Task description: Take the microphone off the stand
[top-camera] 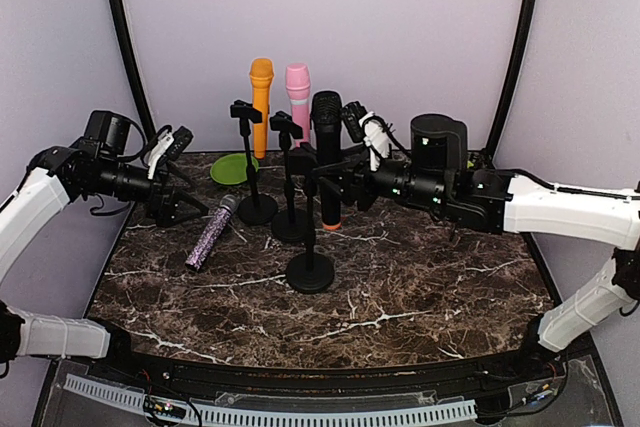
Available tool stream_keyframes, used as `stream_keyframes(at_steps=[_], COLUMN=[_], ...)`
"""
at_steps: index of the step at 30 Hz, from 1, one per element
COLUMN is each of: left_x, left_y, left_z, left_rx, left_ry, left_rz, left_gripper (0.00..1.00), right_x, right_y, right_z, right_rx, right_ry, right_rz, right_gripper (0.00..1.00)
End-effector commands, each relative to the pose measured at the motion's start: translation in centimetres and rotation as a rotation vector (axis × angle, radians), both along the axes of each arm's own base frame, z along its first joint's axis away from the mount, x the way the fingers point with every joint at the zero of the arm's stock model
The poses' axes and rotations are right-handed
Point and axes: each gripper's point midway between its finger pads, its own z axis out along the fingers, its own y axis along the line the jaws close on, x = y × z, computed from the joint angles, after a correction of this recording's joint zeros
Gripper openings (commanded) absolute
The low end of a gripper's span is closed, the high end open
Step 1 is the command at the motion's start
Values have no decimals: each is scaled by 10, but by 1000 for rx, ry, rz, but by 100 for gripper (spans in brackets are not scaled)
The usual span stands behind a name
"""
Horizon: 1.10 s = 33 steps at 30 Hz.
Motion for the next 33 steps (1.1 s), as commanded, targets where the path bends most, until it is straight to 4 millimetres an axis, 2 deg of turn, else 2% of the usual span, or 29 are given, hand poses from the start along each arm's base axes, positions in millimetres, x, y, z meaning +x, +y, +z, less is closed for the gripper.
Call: stream_keyframes(at_steps=[1, 6, 9, 12, 15, 17, 18, 21, 24, 28, 33], left_x=[-19, -27, -29, -27, -22, -16, -14, -8, -5, -5, 7], left_y=[-6, -15, -21, -28, -37, -46, -50, -66, -83, -102, -117], left_z=[18, 31, 38, 47, 56, 61, 62, 64, 66, 68, 75], left_rx=[-42, -110, -162, -205, -230, -231, -228, -212, -212, -212, -215], left_ry=[-33, -30, -35, -59, -83, -91, -93, -109, -142, -186, -231], left_rz=[-95, -166, -211, -250, -294, -321, -338, -405, -464, -568, -608], left_gripper=[99, 99, 99, 99, 99, 99, 99, 99, 99, 99, 99], right_x=[-22, -34, -37, -38, -39, -39, -39, -38, -38, -39, -41], right_y=[13, 30, 37, 41, 41, 39, 39, 39, 44, 48, 47], right_z=[47, 32, 23, 33, 35, 43, 46, 58, 62, 62, 64], right_rx=[163, 136, 126, 156, 166, 174, 172, 168, 141, 119, 120], right_ry=[-41, -22, 7, 22, 27, 13, 6, -18, -19, -15, -7], right_rz=[56, 97, 117, 133, 137, 134, 132, 133, 144, 164, 175], right_gripper=[0, 4, 20, 57, 80, 92, 95, 95, 90, 68, 41])
